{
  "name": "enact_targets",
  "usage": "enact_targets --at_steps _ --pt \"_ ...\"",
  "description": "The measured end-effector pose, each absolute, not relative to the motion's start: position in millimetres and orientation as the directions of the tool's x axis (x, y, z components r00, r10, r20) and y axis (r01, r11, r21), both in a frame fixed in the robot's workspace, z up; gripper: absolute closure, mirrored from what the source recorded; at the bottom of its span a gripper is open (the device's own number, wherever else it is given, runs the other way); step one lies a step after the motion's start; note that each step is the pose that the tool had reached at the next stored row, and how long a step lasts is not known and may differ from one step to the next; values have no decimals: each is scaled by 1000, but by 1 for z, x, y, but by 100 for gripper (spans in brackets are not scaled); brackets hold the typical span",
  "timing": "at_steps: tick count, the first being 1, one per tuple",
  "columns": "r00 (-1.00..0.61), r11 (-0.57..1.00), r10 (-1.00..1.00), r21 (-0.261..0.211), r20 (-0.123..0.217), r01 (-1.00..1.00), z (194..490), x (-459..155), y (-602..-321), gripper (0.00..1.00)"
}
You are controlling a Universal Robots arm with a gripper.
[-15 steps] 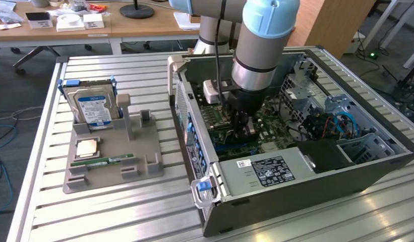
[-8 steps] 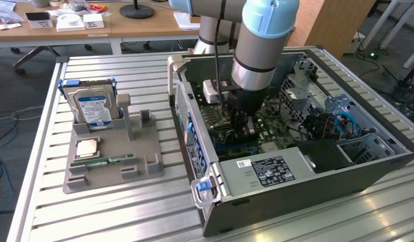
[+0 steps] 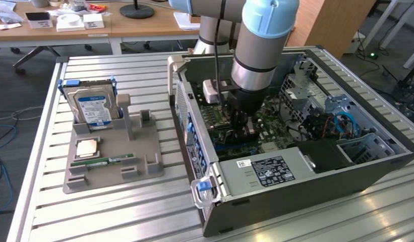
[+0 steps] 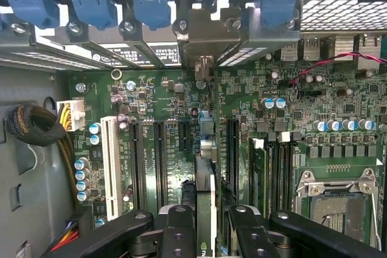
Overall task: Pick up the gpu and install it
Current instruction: 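Insert the gpu into the slot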
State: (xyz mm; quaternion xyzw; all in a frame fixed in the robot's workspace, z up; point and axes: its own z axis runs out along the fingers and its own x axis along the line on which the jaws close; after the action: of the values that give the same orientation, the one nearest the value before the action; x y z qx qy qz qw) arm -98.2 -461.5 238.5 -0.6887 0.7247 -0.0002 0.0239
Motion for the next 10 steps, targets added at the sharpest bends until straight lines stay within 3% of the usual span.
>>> enact_targets --at_steps 10 --pt "-60 61 -998 -33 -34 -998 238 -99 -461 74"
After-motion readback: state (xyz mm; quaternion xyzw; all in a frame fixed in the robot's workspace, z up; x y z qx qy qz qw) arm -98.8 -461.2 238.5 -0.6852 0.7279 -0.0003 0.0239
